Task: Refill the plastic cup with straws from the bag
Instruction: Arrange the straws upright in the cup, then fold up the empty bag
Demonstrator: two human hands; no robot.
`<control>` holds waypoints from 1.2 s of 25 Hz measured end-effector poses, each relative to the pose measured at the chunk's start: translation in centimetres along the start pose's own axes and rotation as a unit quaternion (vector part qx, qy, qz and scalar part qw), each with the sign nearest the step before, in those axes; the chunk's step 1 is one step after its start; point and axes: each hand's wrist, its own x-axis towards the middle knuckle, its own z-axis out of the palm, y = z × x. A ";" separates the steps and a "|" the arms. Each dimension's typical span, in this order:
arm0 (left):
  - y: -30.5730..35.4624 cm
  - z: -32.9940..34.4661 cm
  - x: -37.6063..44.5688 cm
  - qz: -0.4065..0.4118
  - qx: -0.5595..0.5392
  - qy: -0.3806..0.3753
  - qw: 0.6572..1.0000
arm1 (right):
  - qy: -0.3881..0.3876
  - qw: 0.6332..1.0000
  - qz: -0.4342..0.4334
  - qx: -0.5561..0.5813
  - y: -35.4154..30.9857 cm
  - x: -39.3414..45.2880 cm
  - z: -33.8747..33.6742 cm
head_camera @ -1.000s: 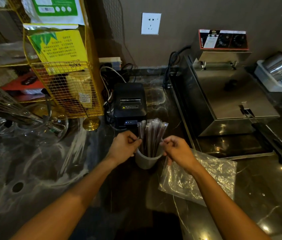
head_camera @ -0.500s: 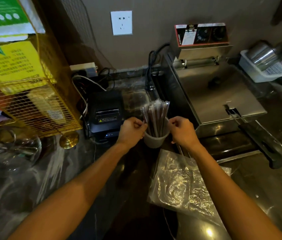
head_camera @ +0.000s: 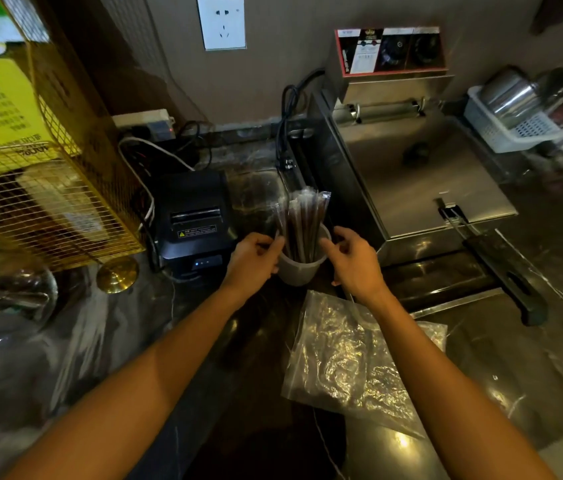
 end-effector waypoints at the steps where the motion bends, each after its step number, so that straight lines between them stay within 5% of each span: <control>1: -0.3 -0.1 -0.7 -0.005 -0.001 0.007 1.000 | 0.010 1.000 0.008 0.003 0.1 -0.6 -0.1; 8: -5.1 3.0 -6.8 -0.113 0.121 -0.162 0.973 | 0.037 0.996 0.012 -0.083 2.8 -8.3 -1.0; 13: -7.7 5.4 -9.8 -0.092 0.209 -0.188 0.955 | -0.055 0.977 -0.040 -0.202 6.8 -17.0 -0.7; 17: -6.8 6.0 -11.7 -0.097 0.128 -0.183 0.970 | -0.108 0.924 -0.102 -0.353 10.3 -22.2 0.6; 19: -4.9 5.7 -12.7 -0.101 0.073 -0.183 0.975 | -0.073 0.922 -0.100 -0.366 10.9 -23.7 1.0; 24: -0.8 3.6 -14.8 -0.045 -0.010 -0.148 0.988 | 0.094 0.951 -0.144 -0.256 9.4 -24.3 -0.4; 27: -1.1 1.2 -14.6 0.014 -0.124 0.017 0.992 | 0.063 0.990 -0.098 -0.075 6.3 -24.1 -2.8; 30: -2.9 -0.6 -14.0 0.008 -0.227 0.020 0.974 | -0.020 0.992 -0.050 0.115 3.1 -23.9 -5.3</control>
